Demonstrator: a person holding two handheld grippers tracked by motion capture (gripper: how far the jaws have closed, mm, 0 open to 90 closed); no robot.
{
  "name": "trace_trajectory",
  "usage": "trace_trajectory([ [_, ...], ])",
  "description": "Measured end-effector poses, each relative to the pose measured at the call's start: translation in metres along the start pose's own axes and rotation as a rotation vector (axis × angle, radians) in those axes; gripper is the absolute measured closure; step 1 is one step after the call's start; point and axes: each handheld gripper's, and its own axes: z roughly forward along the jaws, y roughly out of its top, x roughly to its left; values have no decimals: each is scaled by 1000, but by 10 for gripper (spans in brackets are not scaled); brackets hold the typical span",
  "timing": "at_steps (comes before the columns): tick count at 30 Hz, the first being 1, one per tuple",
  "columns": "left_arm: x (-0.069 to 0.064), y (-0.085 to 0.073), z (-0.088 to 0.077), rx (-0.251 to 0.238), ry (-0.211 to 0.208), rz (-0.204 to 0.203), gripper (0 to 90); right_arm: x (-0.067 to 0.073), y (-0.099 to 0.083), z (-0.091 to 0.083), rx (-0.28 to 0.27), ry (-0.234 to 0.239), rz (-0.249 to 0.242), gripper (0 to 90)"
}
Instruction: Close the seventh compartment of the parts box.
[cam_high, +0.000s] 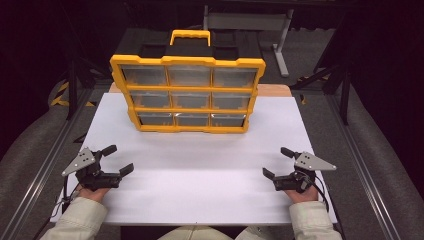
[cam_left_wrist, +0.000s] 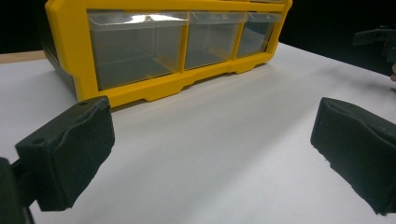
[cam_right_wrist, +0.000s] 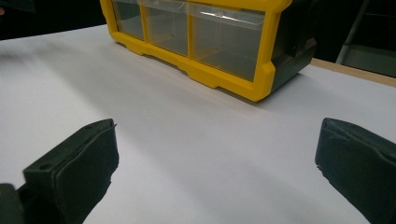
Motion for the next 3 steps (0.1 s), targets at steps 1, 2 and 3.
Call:
trace_trajectory([
  [1, 0, 0, 0, -2, 1, -5, 3, 0, 0, 0, -1, 2, 2, 2],
  [2, 0, 0, 0, -2, 1, -6, 3, 0, 0, 0, -4, 1, 4, 2],
  [3, 0, 0, 0, -2, 1, -6, 3, 0, 0, 0, -5, 0, 5, 2],
])
